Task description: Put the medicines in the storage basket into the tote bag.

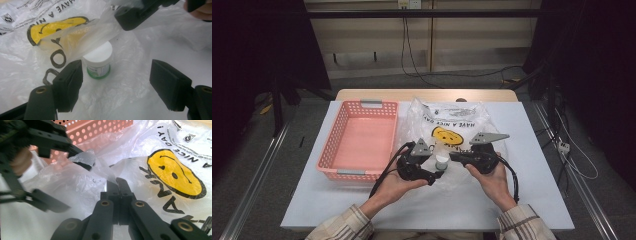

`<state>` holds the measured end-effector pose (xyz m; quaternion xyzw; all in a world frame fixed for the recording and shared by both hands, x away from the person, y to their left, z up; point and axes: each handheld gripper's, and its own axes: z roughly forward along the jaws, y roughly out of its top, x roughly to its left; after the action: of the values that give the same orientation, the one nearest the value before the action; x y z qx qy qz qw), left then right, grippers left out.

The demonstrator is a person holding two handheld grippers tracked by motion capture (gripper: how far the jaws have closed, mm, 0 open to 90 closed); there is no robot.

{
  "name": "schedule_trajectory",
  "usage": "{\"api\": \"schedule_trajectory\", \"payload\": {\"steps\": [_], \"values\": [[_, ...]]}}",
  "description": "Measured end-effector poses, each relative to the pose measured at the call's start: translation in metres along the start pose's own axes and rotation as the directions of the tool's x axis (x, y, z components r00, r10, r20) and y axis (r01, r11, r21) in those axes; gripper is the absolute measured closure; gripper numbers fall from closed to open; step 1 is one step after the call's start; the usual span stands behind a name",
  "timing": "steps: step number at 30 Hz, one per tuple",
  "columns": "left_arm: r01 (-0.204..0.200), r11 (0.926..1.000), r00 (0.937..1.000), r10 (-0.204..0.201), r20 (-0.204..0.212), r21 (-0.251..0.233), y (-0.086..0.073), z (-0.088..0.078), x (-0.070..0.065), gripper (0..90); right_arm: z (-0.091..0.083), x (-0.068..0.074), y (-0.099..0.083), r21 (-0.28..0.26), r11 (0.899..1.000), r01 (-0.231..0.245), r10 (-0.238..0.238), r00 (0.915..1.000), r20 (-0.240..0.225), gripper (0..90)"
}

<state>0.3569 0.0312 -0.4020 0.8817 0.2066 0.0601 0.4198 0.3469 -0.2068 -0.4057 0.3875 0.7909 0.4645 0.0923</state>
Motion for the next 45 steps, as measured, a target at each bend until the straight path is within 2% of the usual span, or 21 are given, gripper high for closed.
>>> {"api": "schedule_trajectory", "payload": {"steps": [5,11,12,13,16,19,22,24,27,28,35,39,41,43,44,45], "values": [[-0.003,0.9986,1.0000,0.003,-0.002,-0.053,0.000,-0.022,-0.001,23.6,0.000,0.001,0.000,0.000,1.000,0.001,-0.001,1.0000,0.001,90.0],[-0.003,0.9978,0.9993,0.001,-0.037,-0.066,-0.005,-0.042,-0.001,23.0,0.000,0.002,0.000,-0.004,1.000,0.007,-0.007,1.0000,0.004,90.0],[0.002,0.9976,0.9979,-0.006,-0.065,-0.070,-0.007,-0.044,-0.001,23.0,0.000,0.002,0.000,-0.004,1.000,0.008,-0.008,1.0000,0.003,90.0],[0.006,0.9977,0.9984,-0.010,-0.056,-0.067,-0.009,-0.045,0.000,22.7,0.000,0.002,0.000,-0.003,1.000,0.005,-0.005,1.0000,0.001,90.0],[-0.007,0.9965,0.9964,0.000,-0.084,-0.083,-0.018,-0.049,-0.002,22.4,0.000,0.001,0.000,-0.004,1.000,-0.004,0.004,1.0000,-0.004,90.0],[0.013,0.9959,0.9960,-0.021,-0.087,-0.089,-0.026,-0.052,-0.006,19.3,-0.001,0.002,0.000,-0.009,1.000,-0.004,0.004,1.0000,-0.004,90.0],[0.018,0.9964,0.9952,-0.025,-0.094,-0.083,-0.033,-0.056,-0.008,17.8,-0.001,0.003,0.000,-0.007,1.000,-0.003,0.003,1.0000,-0.004,90.0],[-0.001,0.9957,0.9939,-0.009,-0.110,-0.092,-0.038,-0.060,-0.012,17.8,0.000,0.004,0.000,-0.008,1.000,0.001,-0.001,1.0000,-0.006,90.0],[0.013,0.9949,0.9940,-0.024,-0.107,-0.100,-0.045,-0.065,-0.017,17.9,0.000,0.005,0.000,-0.007,1.000,0.002,-0.002,0.9999,-0.011,90.0],[0.020,0.9958,0.9942,-0.029,-0.103,-0.090,-0.046,-0.066,-0.019,17.9,0.000,0.005,0.000,-0.006,1.000,0.001,-0.001,0.9999,-0.012,90.0],[0.021,0.9969,0.9950,-0.028,-0.096,-0.076,-0.058,-0.072,-0.025,14.2,-0.002,0.005,0.000,-0.008,1.000,0.004,-0.004,0.9999,-0.011,90.0],[0.019,0.9987,0.9949,-0.024,-0.098,-0.048,-0.070,-0.074,-0.025,14.2,-0.002,0.006,0.000,-0.008,1.000,0.012,-0.012,0.9999,-0.011,90.0],[0.035,0.9985,0.9945,-0.039,-0.097,-0.042,-0.077,-0.073,-0.025,14.2,-0.002,0.007,0.000,-0.008,1.000,0.012,-0.012,0.9999,-0.011,90.0],[0.066,0.9972,0.9949,-0.068,-0.074,-0.036,-0.083,-0.071,-0.025,14.6,-0.001,0.007,0.000,-0.007,1.000,0.013,-0.013,0.9999,-0.007,90.0],[0.051,0.9978,0.9944,-0.055,-0.090,-0.043,-0.084,-0.074,-0.025,15.6,-0.001,0.007,0.000,-0.007,1.000,0.013,-0.013,0.9999,-0.006,90.0],[0.056,0.9964,0.9946,-0.061,-0.084,-0.063,-0.084,-0.076,-0.026,15.7,-0.002,0.007,0.000,-0.007,1.000,0.014,-0.014,0.9999,-0.006,90.0]]}}
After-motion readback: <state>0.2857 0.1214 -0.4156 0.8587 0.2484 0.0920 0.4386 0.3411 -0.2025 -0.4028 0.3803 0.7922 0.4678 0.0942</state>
